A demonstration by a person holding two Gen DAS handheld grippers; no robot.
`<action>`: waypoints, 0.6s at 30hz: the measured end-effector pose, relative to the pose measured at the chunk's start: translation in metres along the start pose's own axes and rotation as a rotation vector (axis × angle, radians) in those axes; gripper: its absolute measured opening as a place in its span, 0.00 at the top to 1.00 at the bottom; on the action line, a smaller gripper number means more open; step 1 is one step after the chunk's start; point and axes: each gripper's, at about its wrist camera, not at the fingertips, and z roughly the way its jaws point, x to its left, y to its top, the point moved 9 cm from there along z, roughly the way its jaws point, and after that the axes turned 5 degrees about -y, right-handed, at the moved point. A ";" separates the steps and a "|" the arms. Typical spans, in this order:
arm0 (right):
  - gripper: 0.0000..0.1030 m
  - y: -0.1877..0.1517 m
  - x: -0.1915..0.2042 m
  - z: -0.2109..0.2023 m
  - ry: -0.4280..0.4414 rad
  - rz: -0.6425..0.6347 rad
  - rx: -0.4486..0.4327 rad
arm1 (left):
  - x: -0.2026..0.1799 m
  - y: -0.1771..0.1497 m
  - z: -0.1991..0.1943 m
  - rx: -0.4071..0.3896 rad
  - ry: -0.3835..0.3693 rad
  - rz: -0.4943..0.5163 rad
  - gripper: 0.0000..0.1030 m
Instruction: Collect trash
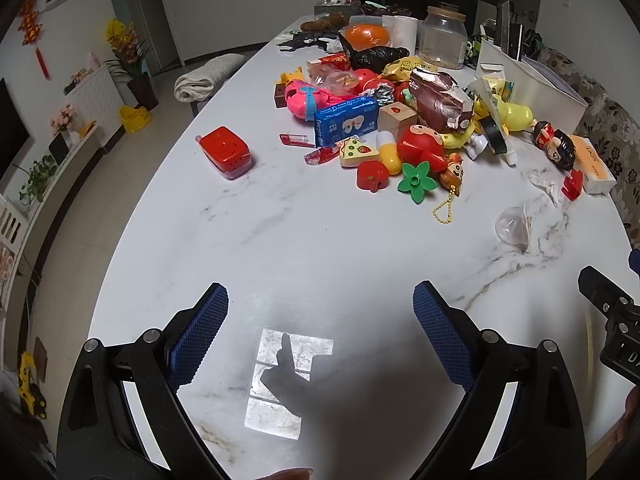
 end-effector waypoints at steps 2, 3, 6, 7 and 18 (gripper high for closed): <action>0.05 0.000 0.000 0.000 0.003 0.002 0.000 | 0.001 0.000 0.000 -0.003 0.002 -0.001 0.11; 0.05 0.000 0.000 0.000 0.003 0.000 -0.001 | 0.001 0.000 0.000 -0.003 0.001 -0.001 0.11; 0.05 0.001 0.001 0.000 0.003 -0.005 -0.003 | 0.002 0.000 -0.001 -0.005 0.000 0.002 0.11; 0.05 0.001 0.001 0.000 0.003 -0.006 -0.004 | 0.002 0.000 -0.001 -0.004 -0.001 0.002 0.11; 0.05 -0.002 0.003 -0.001 0.003 -0.006 0.000 | 0.001 -0.001 -0.003 -0.005 -0.020 -0.008 0.11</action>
